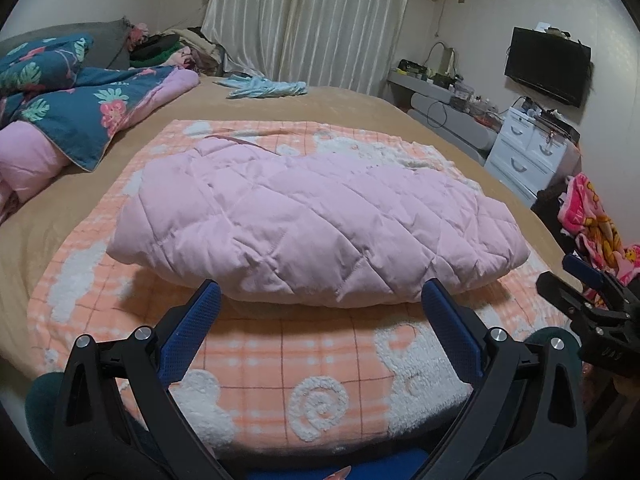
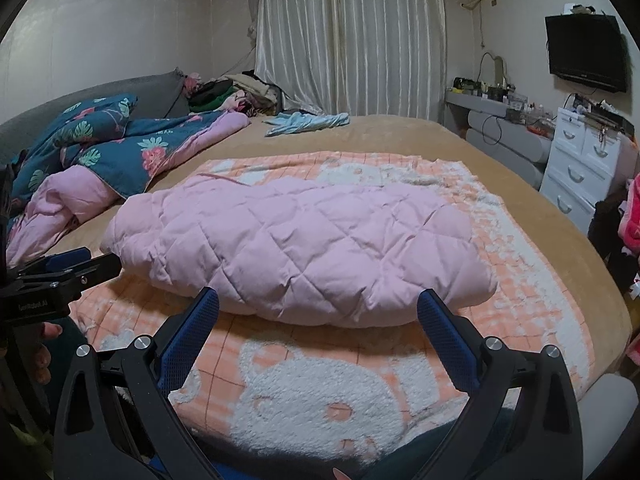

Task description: Fold large clothes

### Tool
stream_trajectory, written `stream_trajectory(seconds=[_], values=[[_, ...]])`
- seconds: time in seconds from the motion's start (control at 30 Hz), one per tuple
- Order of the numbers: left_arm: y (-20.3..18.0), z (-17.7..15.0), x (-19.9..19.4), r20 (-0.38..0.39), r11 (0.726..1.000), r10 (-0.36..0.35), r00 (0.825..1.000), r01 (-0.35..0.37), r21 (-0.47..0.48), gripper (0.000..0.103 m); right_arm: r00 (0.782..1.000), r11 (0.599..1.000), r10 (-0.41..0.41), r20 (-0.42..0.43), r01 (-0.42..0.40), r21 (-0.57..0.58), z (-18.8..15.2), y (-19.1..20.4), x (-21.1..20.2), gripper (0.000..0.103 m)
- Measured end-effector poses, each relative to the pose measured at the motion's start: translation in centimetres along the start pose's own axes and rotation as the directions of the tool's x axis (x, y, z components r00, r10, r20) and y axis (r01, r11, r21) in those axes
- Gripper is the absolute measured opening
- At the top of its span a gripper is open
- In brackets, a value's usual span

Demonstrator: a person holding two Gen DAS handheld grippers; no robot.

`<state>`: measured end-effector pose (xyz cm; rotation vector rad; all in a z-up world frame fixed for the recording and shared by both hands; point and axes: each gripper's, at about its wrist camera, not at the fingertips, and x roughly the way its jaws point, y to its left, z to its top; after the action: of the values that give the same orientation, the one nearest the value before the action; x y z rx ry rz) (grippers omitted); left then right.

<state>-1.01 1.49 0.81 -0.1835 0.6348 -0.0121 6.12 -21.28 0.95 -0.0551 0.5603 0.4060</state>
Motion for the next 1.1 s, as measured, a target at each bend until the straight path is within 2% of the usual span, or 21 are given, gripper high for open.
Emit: stream_trajectory(seconds=[1.1], values=[[0.09, 0.06, -0.34, -0.002, 0.999, 0.037, 0.999, -0.037, 0.010, 0.094, 1.000, 1.000, 0.015, -0.007, -0.015, 0.005, -0.23, 0.58, 0.52, 0.099]])
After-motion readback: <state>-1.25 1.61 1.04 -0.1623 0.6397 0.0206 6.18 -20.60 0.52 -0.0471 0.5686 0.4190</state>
